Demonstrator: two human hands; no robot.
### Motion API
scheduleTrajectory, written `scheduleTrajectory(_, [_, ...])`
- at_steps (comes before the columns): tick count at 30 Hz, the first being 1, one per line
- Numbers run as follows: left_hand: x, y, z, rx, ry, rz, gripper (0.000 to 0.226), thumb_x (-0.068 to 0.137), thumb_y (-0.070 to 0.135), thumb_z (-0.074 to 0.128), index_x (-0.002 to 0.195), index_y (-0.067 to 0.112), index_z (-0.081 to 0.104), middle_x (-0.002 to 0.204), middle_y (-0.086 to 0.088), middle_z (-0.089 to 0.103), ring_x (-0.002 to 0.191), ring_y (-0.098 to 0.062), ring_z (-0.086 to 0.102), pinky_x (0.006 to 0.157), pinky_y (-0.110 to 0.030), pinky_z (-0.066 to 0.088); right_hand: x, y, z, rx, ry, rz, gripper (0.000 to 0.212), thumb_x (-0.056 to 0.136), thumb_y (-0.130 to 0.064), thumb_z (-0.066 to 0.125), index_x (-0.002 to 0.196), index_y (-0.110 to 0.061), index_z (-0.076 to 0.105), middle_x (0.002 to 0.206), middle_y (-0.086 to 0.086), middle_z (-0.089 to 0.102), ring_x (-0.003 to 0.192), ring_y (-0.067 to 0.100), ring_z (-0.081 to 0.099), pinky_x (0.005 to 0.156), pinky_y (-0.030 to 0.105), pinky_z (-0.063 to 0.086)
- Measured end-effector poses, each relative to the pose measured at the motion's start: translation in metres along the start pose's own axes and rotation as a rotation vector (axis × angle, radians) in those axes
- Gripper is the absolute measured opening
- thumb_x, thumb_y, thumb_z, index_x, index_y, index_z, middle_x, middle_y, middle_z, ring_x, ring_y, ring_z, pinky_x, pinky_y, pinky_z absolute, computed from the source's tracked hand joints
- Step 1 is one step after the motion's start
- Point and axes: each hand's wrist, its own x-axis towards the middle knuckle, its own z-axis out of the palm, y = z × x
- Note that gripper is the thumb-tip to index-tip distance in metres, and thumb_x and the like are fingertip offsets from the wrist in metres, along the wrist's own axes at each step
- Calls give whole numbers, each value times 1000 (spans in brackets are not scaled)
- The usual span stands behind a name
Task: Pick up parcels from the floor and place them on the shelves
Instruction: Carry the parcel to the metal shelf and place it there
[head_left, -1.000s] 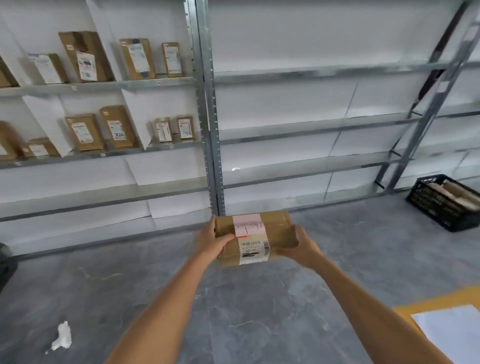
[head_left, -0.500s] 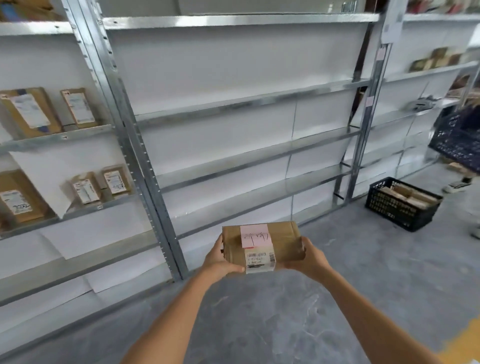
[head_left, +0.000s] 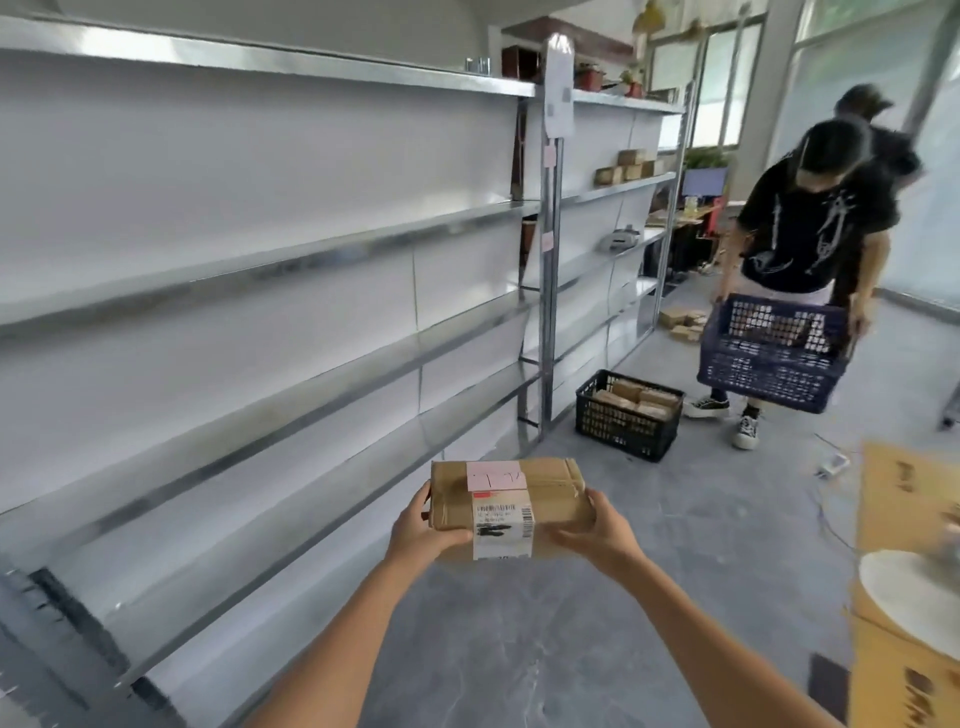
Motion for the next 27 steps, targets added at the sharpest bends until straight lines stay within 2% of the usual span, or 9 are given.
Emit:
scheduleTrajectory(4, [85, 26, 13, -50, -109, 72, 77, 68, 12, 81, 136, 25, 47, 115, 1, 67, 103, -18, 62, 91, -30, 50, 57, -15, -13, 32, 103, 61, 71, 71, -21, 79, 132, -15, 44, 107, 1, 56, 94, 16, 54, 76, 25, 46])
scheduleTrajectory(7, [142, 50, 25, -70, -166, 125, 74, 67, 17, 81, 134, 27, 49, 116, 1, 68, 107, -18, 62, 94, -33, 50, 100, -26, -27, 89, 185, 58, 76, 71, -20, 80, 135, -16, 41, 113, 2, 59, 98, 15, 55, 80, 24, 46])
scheduleTrajectory(9, [173, 61, 39, -81, -198, 157, 72, 67, 18, 81, 131, 27, 48, 116, 3, 65, 109, -18, 60, 93, -31, 48, 124, -28, -37, 128, 223, 68, 77, 71, -18, 80, 136, -16, 39, 117, 3, 60, 101, 15, 55, 84, 26, 47])
scheduleTrajectory(12, [214, 73, 62, -79, -232, 159, 78, 70, 14, 80, 137, 24, 42, 122, 1, 61, 116, -19, 55, 93, -28, 44, 158, -27, -47, 158, 261, 99, 78, 71, -16, 80, 137, -16, 38, 112, 0, 57, 101, 15, 54, 88, 27, 47])
scheduleTrajectory(14, [248, 78, 79, -73, -250, 144, 80, 70, 13, 81, 139, 21, 41, 127, -2, 61, 120, -21, 55, 96, -30, 45, 187, -25, -55, 180, 288, 105, 81, 69, -16, 80, 138, -17, 38, 117, 0, 58, 103, 14, 55, 91, 28, 48])
scheduleTrajectory(19, [333, 101, 124, -63, -250, 146, 84, 67, 14, 81, 140, 21, 40, 128, -1, 60, 119, -19, 55, 101, -32, 45, 277, -17, -85, 223, 322, 120, 74, 70, -9, 79, 133, -16, 42, 110, -2, 59, 99, 13, 54, 86, 24, 45])
scheduleTrajectory(22, [392, 114, 156, -54, -228, 141, 94, 60, 28, 84, 142, 25, 38, 131, 1, 60, 121, -18, 55, 106, -41, 45, 342, -8, -111, 246, 287, 106, 73, 69, -10, 80, 131, -16, 42, 97, -10, 56, 97, 13, 54, 84, 24, 45])
scheduleTrajectory(24, [435, 127, 177, -44, -207, 124, 101, 52, 42, 83, 141, 31, 38, 128, 6, 61, 121, -17, 55, 106, -44, 46, 387, -7, -131, 239, 274, 111, 77, 70, -12, 80, 135, -15, 39, 99, -8, 55, 97, 13, 53, 85, 25, 47])
scheduleTrajectory(27, [497, 154, 209, -43, -189, 122, 98, 46, 46, 81, 135, 34, 43, 121, 9, 64, 117, -15, 57, 104, -43, 47, 457, -10, -167, 241, 239, 132, 81, 69, -15, 82, 137, -15, 38, 103, -3, 55, 96, 13, 54, 84, 23, 47])
